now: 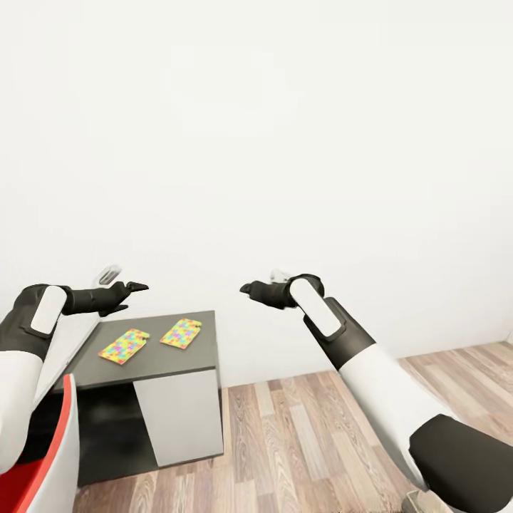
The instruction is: Put all the toys in the child's room - the three board games (two on the bed and one on the table), the two jigsaw puzzles on the table, and the tennis ball on the table - inside the toy box on the table in the child's room.
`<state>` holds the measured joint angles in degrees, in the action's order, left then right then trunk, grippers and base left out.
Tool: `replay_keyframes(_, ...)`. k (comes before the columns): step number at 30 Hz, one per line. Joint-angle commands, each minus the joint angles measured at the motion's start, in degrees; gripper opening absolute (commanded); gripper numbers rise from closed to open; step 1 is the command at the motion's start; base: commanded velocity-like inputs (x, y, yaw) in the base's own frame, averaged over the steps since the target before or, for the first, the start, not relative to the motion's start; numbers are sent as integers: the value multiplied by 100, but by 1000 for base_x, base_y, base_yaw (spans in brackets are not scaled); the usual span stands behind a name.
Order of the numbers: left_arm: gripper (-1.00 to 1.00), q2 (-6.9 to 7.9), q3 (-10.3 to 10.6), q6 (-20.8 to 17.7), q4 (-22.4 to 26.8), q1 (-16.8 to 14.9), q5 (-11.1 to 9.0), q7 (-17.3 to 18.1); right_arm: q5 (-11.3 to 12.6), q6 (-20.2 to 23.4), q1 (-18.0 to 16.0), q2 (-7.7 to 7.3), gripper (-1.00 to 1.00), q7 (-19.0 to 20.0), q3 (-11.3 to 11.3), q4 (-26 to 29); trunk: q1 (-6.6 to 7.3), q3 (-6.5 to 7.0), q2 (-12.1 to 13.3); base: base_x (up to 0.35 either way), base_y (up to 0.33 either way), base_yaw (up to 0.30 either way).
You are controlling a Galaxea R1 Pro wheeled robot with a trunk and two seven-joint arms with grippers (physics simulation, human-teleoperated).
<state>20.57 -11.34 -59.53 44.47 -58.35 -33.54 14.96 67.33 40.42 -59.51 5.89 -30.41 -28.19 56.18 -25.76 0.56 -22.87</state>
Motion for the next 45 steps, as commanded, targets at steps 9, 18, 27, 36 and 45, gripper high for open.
replay_keyframes(9, 100, 0, -17, -24, 1, -1, 58, 60, -24, -407, 380, 15, 100, -53, -53, -1032, -2, 19, -5, 0, 0, -265)
replay_keyframes(18, 100, -3, -17, -24, 1, 7, 58, 60, -192, -889, 928, 33, 100, -53, -86, -1670, -2, 22, -5, 0, 0, -57)
replay_keyframes(27, 100, -15, -17, -24, 2, 37, 58, 60, -677, -1514, 1754, 42, 100, -46, -84, -1713, -2, 22, -5, 0, 0, -3)
replay_keyframes(36, 100, -33, -17, -11, 0, 70, 58, 55, -733, -2425, 2270, 35, 100, -42, -100, -1725, -2, 15, -5, 0, 0, 0)
replay_keyframes(45, 100, -50, 68, -2, 2, 78, 66, 51, -761, -2781, 2675, 18, 100, 7, -220, -2018, -2, -7, -5, 0, 0, -4)
